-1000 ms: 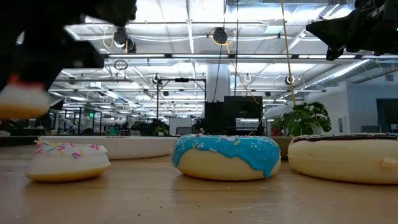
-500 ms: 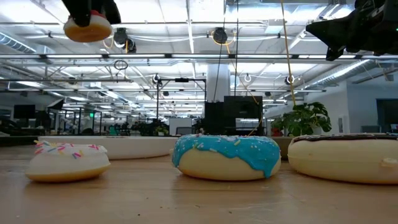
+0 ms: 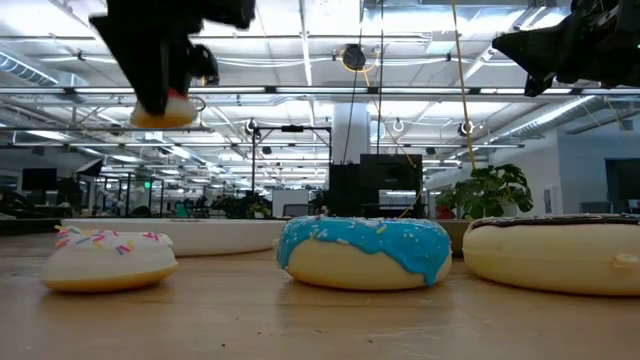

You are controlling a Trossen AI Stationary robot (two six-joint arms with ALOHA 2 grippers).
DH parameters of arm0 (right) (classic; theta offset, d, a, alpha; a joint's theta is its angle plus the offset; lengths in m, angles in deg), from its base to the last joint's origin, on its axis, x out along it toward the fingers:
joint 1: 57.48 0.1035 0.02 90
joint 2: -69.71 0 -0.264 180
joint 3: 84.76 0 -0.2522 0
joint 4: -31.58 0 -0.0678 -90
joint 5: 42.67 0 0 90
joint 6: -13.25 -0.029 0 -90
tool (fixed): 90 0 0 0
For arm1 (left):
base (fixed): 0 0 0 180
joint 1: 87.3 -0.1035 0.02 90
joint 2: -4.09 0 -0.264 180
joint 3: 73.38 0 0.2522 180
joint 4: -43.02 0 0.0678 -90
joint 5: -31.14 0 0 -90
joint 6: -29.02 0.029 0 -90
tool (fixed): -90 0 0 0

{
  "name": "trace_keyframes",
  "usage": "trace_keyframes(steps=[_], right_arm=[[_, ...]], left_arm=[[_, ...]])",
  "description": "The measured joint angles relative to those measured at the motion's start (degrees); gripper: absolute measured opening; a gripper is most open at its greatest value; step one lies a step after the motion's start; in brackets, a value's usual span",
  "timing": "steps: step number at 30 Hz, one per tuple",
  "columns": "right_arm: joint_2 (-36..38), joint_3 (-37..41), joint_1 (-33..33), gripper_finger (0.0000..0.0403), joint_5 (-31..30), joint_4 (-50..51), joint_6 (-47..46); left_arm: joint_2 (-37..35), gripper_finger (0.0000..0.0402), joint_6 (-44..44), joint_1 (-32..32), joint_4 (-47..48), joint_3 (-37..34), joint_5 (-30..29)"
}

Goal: Pick & Place donuts
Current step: Put the small orange donut on the white plate

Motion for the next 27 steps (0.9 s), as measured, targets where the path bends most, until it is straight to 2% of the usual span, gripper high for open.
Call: trace_keyframes(steps=[13,18,22,27], right_arm=[[0.0,0.0,0.0,0.0,0.0,-0.02,-0.02],[0.0,0.0,0.0,0.0,0.0,-0.02,-0.03],[-0.02,0.0,0.0,0.0,0.0,-0.02,-0.02],[-0.01,0.0,0.0,0.0,-0.02,0.0,-0.02]], left_arm=[[5.61,0.0132,1.71,-0.97,-5.96,-9.98,2.11],[5.95,0.0136,3.69,-0.97,-7.6,-10.65,1.52],[5.92,0.017,5.0,-0.97,-7.85,-10.63,0.63],[5.92,0.0239,4.35,-0.97,-7.6,-10.63,-0.25]])
